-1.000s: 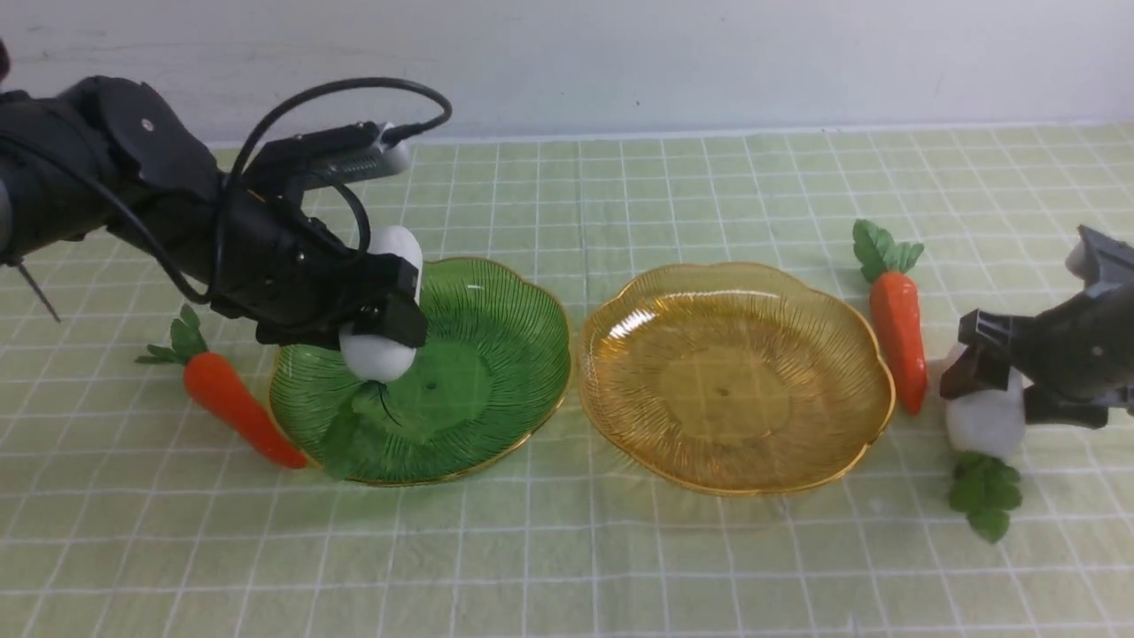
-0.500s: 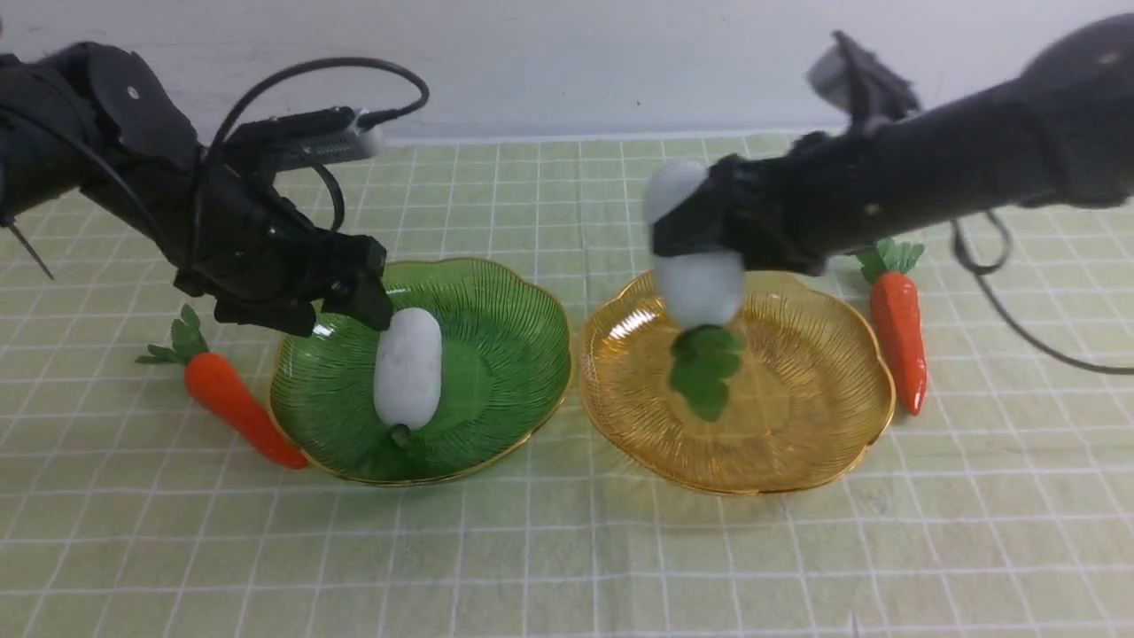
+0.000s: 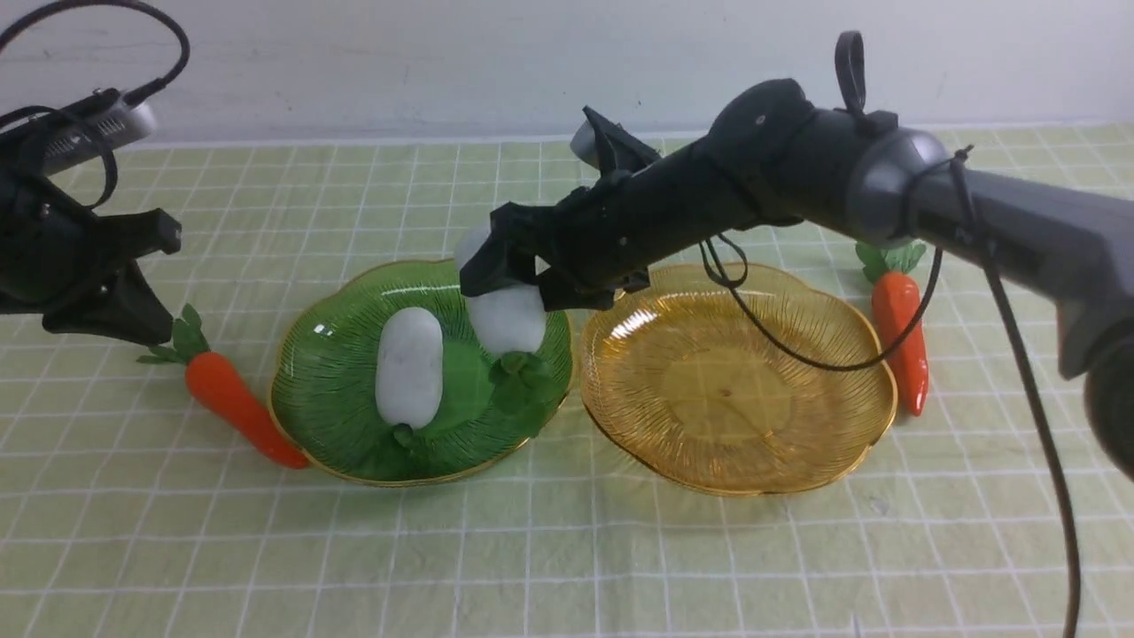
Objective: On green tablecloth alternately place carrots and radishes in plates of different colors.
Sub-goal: 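Place the white radish onto the plate beside the other radish with the right gripper, then place the carrot on the yellow plate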
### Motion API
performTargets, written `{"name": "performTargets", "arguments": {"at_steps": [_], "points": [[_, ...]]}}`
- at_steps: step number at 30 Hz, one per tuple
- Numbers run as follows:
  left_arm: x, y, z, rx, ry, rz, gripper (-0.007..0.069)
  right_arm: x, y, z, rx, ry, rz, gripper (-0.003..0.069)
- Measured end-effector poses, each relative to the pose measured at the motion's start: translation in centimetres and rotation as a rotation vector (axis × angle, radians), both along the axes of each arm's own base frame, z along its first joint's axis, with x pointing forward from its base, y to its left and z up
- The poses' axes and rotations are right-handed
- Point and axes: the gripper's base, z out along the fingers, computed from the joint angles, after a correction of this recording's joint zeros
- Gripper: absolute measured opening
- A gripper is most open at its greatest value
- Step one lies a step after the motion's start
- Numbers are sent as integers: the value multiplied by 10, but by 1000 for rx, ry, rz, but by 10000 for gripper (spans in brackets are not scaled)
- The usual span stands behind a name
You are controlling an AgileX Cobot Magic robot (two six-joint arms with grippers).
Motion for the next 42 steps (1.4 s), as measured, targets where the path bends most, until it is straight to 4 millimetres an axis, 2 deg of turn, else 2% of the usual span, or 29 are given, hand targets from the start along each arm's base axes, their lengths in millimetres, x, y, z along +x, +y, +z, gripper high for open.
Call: {"name": "performTargets", "arguments": {"at_steps": [3, 5, 6, 7, 11, 13, 15, 16, 19, 21, 22, 23, 24, 25, 27, 30, 33, 34, 35, 36, 37, 38, 39, 40, 42], "points": [[6, 2, -11, -6, 16, 8, 74, 3, -4, 8, -8, -18, 21, 624], [13, 4, -22, -9, 19, 24, 181, 7, -13, 18, -28, -41, 45, 666], [17, 5, -30, -11, 25, 45, 258, 10, -21, 24, -38, -48, 53, 679], [19, 6, -35, -13, 29, 69, 327, 14, -30, 33, -50, -62, 59, 682], [28, 10, -52, -22, 46, 154, 495, 19, -57, 59, -74, -58, 65, 671], [33, 12, -60, -22, 43, 178, 565, 22, -75, 76, -94, -80, 49, 653], [37, 13, -70, -27, 50, 194, 601, 25, -92, 91, -121, -116, 18, 632], [40, 13, -79, -29, 60, 198, 622, 27, -107, 100, -154, -133, -22, 612], [45, 11, -94, -27, 77, 198, 629, 29, -132, 110, -207, -130, -104, 589], [51, 6, -109, -22, 87, 191, 594, 29, -161, 121, -297, -137, -198, 568], [52, 5, -113, -22, 91, 190, 576, 28, -169, 126, -321, -147, -223, 564], [52, 4, -114, -21, 92, 187, 569, 28, -170, 126, -329, -149, -224, 563], [54, 2, -114, -18, 87, 182, 451, 24, -187, 136, -394, -174, -271, 554], [54, 3, -114, -18, 88, 183, 437, 23, -189, 139, -400, -178, -280, 554], [53, 3, -114, -7, 93, 175, 290, 20, -203, 145, -455, -187, -323, 544], [51, 7, -95, 45, 71, 141, 296, 15, -234, 137, -589, -156, -397, 512], [48, 5, -36, 79, -38, 115, 296, 14, -263, 109, -657, -46, -445, 479], [48, 0, -17, 80, -84, 103, 296, 13, -271, 94, -669, 8, -448, 472], [48, -1, -16, 78, -87, 101, 296, 13, -271, 92, -671, 15, -446, 471], [48, -15, 10, 65, -160, 69, 296, 11, -277, 75, -681, 73, -440, 467], [48, -26, 25, 53, -204, 40, 296, 9, -278, 69, -684, 94, -436, 465], [49, -52, 43, 13, -263, -23, 296, 7, -279, 54, -680, 139, -425, 465], [49, -60, 47, -1, -275, -41, 296, 7, -278, 50, -679, 151, -421, 464], [49, -78, 54, -29, -299, -87, 296, 8, -277, 41, -667, 158, -424, 463], [48, -130, 64, -101, -336, -219, 296, 14, -276, 24, -638, 164, -435, 463]]}}
